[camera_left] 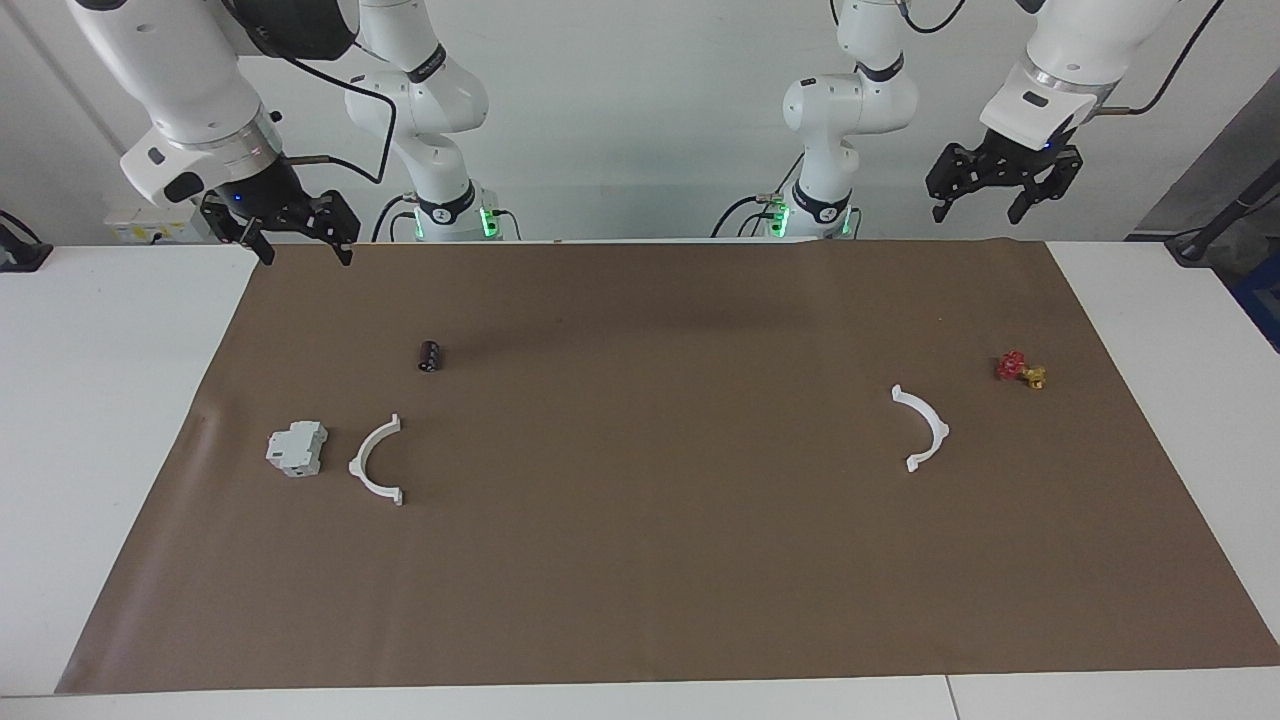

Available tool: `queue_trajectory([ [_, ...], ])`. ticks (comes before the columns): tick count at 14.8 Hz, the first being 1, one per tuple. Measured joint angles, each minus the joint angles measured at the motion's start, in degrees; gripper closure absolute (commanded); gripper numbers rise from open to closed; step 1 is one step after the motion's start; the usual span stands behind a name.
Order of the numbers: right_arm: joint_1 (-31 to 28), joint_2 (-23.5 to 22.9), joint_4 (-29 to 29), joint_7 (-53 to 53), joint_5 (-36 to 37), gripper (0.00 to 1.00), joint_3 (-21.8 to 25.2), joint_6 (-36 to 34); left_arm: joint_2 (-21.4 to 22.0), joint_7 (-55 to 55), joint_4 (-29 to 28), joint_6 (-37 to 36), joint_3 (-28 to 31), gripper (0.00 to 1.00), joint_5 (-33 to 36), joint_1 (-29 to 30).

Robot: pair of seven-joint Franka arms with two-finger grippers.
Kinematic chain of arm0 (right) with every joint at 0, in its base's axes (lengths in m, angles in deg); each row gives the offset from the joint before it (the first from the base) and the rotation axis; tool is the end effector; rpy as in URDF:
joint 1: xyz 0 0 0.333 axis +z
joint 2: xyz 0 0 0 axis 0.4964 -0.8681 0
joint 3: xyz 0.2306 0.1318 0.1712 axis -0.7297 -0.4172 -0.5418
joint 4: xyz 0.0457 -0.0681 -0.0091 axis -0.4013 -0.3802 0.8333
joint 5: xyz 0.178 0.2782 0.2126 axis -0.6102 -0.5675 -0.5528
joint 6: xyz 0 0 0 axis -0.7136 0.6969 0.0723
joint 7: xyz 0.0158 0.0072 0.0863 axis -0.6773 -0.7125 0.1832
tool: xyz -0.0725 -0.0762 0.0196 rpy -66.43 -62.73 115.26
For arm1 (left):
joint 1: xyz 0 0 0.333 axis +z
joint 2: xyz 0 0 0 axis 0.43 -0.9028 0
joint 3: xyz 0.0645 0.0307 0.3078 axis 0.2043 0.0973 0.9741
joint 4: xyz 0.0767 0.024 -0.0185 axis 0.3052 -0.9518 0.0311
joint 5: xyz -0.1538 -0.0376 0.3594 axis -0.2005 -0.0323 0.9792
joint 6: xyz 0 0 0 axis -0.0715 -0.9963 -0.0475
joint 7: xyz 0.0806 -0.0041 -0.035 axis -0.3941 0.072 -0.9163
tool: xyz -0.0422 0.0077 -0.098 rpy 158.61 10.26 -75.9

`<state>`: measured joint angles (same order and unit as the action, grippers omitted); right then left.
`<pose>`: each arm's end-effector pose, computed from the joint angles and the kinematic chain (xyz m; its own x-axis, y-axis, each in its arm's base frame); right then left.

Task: Assemble drain pipe with both arms
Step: 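Reach the right gripper toward the white half-ring farther from the robot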

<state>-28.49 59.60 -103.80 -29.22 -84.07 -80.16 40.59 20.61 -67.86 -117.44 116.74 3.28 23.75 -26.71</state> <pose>0.5309 -0.0127 0.6173 0.9950 -0.0250 -0.0962 -0.0231 -0.9995 0.0205 0.4951 -0.0510 0.6580 0.9880 -0.1413 -0.0628 -0.1435 -0.9891 -0.0323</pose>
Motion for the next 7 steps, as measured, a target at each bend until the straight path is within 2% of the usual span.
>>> queue_trajectory([
  [7, 0.0, 0.2, -0.6, 0.0, 0.0, 0.0, 0.0, 0.4, 0.0, 0.0, 0.0, 0.0, 0.0, 0.0, 0.0, 0.0],
])
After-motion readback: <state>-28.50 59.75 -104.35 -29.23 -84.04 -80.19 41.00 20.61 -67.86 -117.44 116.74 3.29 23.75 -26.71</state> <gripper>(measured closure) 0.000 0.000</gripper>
